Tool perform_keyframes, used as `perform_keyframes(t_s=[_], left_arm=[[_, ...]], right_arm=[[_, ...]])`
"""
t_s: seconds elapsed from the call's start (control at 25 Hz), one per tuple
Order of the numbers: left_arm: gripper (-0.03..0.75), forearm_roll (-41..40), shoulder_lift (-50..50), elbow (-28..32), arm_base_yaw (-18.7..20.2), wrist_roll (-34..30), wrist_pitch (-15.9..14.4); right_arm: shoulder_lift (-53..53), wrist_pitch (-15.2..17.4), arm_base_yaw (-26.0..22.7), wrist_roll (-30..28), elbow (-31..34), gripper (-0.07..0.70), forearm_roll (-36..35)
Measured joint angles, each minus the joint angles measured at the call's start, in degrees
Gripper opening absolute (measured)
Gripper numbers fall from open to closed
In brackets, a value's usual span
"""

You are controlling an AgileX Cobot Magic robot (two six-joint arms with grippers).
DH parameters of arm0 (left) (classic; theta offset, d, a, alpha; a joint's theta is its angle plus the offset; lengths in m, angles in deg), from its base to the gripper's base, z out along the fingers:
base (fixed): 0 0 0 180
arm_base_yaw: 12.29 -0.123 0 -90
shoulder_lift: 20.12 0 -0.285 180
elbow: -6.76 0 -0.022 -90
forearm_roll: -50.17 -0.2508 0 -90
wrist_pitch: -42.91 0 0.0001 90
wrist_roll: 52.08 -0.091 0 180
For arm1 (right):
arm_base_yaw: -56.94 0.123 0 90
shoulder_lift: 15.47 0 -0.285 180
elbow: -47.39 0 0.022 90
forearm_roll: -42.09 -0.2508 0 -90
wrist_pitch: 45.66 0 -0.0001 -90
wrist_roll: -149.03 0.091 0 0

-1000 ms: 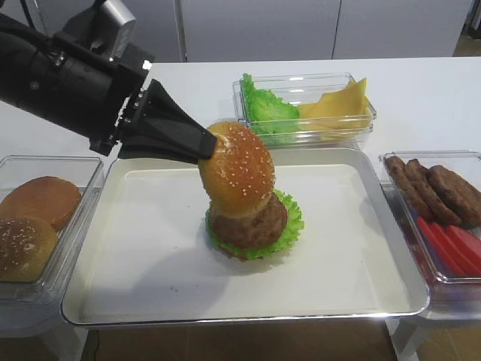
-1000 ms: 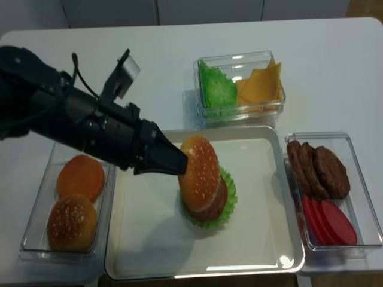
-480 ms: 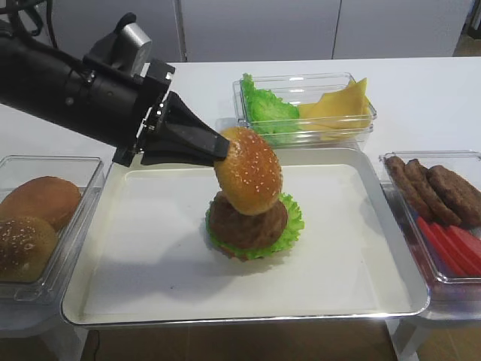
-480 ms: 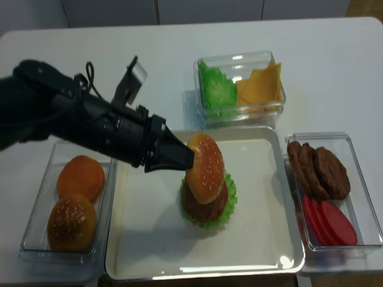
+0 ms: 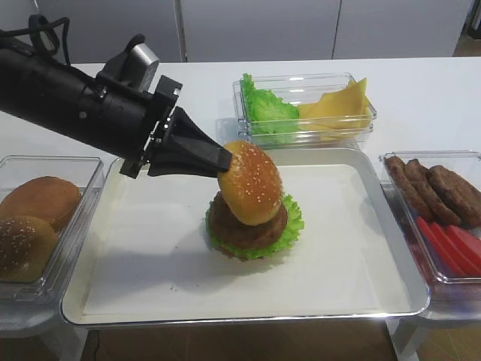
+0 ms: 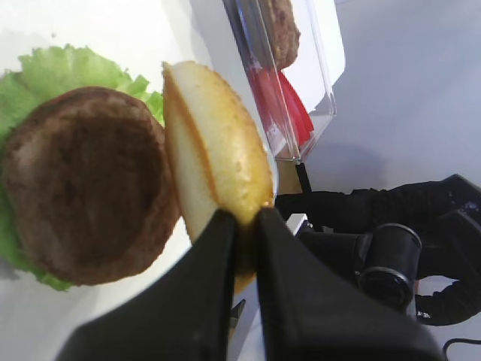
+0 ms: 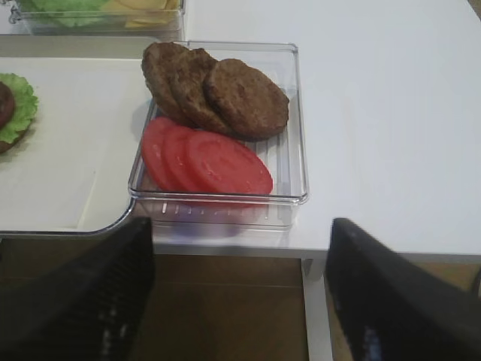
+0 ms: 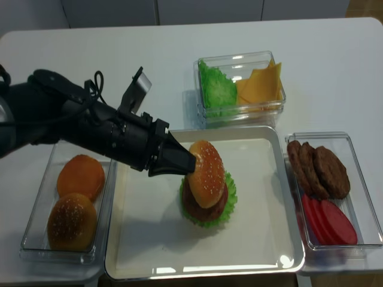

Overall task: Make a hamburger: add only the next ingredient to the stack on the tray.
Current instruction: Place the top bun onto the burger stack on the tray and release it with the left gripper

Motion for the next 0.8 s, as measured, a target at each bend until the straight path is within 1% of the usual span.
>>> perform_keyframes(t_s=[0.2,0.8], left_arm=[[0.045,2.59,-0.14,0.0,0.1,-1.77,0.0],[0.044,0.99,-0.14,0.0,0.1,-2.1,0.0]], right_arm=[[0.0,0.0,0.0,-0.11,0.0,0.545,0.0],[0.0,0.0,0.0,-0.22,0.0,0.545,0.0]])
